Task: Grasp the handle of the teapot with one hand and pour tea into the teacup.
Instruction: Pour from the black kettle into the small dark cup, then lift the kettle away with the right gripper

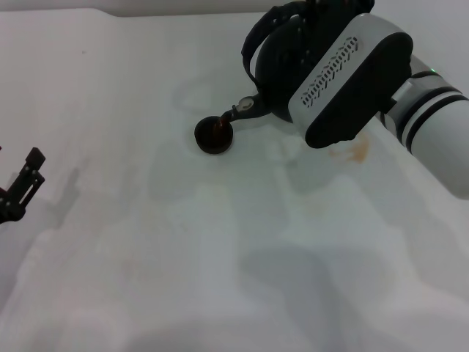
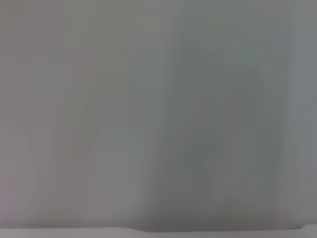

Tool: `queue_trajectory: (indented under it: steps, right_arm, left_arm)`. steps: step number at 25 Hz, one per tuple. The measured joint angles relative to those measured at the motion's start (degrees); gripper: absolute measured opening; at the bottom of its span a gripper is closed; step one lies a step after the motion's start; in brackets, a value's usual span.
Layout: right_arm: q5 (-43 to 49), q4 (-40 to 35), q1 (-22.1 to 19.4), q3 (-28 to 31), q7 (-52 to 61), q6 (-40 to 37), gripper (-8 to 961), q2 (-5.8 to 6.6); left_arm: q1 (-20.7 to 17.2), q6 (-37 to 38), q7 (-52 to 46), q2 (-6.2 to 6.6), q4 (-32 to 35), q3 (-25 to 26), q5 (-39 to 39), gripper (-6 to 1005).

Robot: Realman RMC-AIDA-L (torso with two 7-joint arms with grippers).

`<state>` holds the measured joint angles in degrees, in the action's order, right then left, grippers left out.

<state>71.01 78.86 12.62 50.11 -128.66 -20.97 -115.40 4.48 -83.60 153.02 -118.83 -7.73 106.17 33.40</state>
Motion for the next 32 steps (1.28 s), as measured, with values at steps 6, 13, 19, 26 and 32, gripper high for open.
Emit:
queue_trajectory:
  steps: [6,13,19,26,32]
  right_arm:
    - [0.0,-0.1,0.0,0.0,0.0,0.0,105,0.00]
    - [0.0,-0.2,-0.1,0.1,0.0,0.0,104,0.00]
    - [0.0,-0.1,0.0,0.3,0.0,0.0,104,0.00]
    - [0.0,0.0,0.0,0.4,0.0,0.0,105,0.00]
    - [-0.4,0.2,0.0,0.7,0.5,0.5,105,0.03]
  left_arm:
    - [0.0,0.2,0.0,0.00,0.0,0.0,0.0,739]
    - [0.2,0.4,0.0,0.00,-0.1,0.0,0.0,739]
    - [0.4,0.7,0.0,0.00,0.0,0.0,0.0,739]
    - [0.7,1.0,0.0,-0.08,0.0,0.0,0.0,740]
    - [0.8,1.1,0.0,-0.09,0.0,0.0,0.0,740]
